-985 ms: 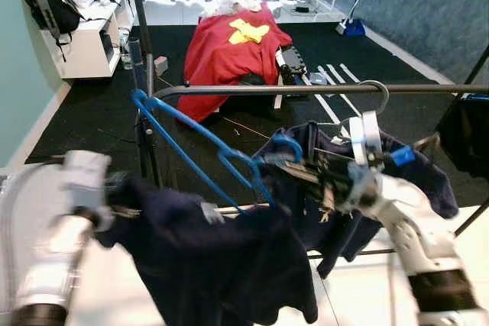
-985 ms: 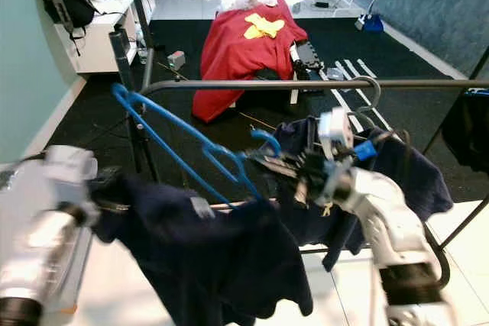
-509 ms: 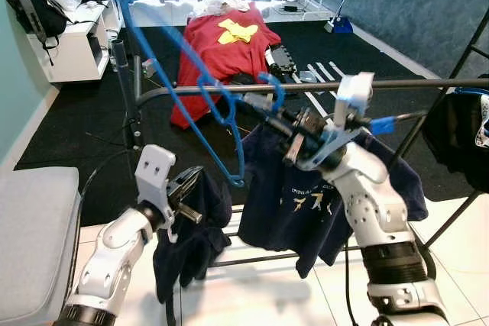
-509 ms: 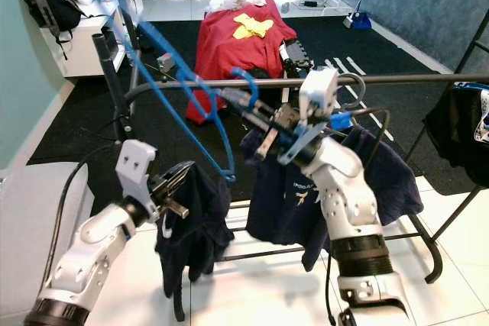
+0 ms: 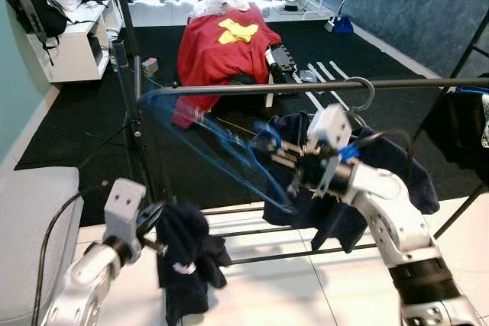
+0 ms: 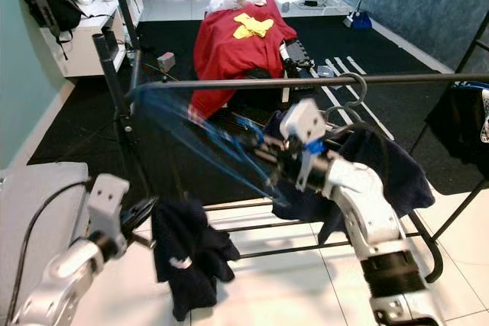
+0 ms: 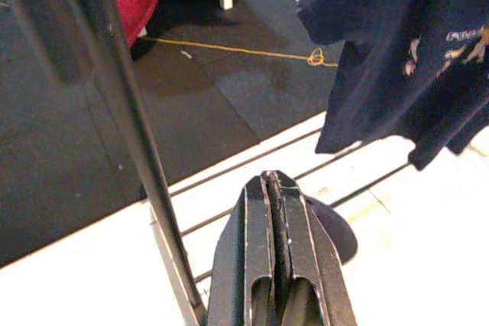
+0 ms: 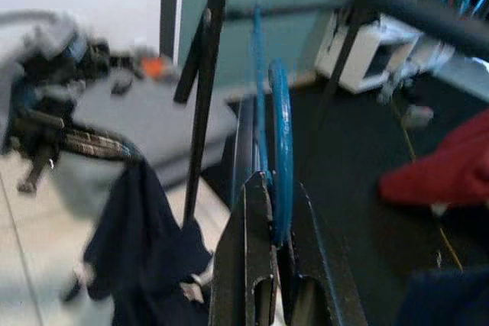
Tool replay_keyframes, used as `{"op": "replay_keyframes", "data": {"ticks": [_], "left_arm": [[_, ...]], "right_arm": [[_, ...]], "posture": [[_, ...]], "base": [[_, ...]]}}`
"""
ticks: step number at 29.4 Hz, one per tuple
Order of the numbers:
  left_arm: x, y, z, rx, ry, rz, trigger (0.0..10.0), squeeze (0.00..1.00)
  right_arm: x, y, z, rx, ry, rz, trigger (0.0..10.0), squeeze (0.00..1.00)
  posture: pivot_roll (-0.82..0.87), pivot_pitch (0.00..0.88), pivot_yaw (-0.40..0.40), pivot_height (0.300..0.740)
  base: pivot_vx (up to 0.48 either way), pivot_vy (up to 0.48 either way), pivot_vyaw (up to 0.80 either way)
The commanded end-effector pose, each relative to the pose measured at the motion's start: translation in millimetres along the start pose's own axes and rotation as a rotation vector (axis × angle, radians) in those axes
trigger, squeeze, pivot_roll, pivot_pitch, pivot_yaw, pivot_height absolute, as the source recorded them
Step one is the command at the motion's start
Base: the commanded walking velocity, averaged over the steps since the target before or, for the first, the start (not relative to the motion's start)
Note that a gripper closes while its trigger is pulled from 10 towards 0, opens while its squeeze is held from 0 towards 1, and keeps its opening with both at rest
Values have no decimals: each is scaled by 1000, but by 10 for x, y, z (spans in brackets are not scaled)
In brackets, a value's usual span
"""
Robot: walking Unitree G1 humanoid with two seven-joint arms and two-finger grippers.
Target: Hang hanger
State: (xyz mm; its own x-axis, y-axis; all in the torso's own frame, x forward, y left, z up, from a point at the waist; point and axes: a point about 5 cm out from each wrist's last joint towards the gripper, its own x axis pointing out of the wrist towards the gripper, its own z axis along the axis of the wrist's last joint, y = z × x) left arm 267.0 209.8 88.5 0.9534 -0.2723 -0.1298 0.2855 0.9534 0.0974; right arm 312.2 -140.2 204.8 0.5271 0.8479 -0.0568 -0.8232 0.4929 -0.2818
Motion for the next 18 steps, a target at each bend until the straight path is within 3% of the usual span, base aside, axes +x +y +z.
{"op": "replay_keyframes", "data": {"ticks": [1,5,11,13,15,16,18], "left_arm": [[-37,45,17,10,-2,5,0,0],[-41,42,36,-4,-13,4,0,0],[-34,37,57,-5,-22,3,0,0],[2,20,117,-6,-44,5,0,0],[2,20,117,-6,-44,5,0,0],[21,10,146,-5,-56,7,0,0],[21,10,146,-5,-56,7,0,0]], "right_arm": [[-27,59,-55,3,68,37,0,0],[-125,78,-193,34,193,52,0,0],[-156,42,-254,47,233,12,0,0],[-160,-352,-228,32,181,-369,0,0],[-160,-352,-228,32,181,-369,0,0],[-168,-524,-149,14,118,-544,0,0],[-168,-524,-149,14,118,-544,0,0]], "posture": [[100,49,-22,740],[100,48,-23,740],[99,48,-22,740],[99,48,-22,740],[99,48,-22,740],[102,44,-22,740],[102,44,-22,740]], "base": [[0,0,0],[0,0,0],[0,0,0],[0,0,0],[0,0,0],[0,0,0],[0,0,0]]}}
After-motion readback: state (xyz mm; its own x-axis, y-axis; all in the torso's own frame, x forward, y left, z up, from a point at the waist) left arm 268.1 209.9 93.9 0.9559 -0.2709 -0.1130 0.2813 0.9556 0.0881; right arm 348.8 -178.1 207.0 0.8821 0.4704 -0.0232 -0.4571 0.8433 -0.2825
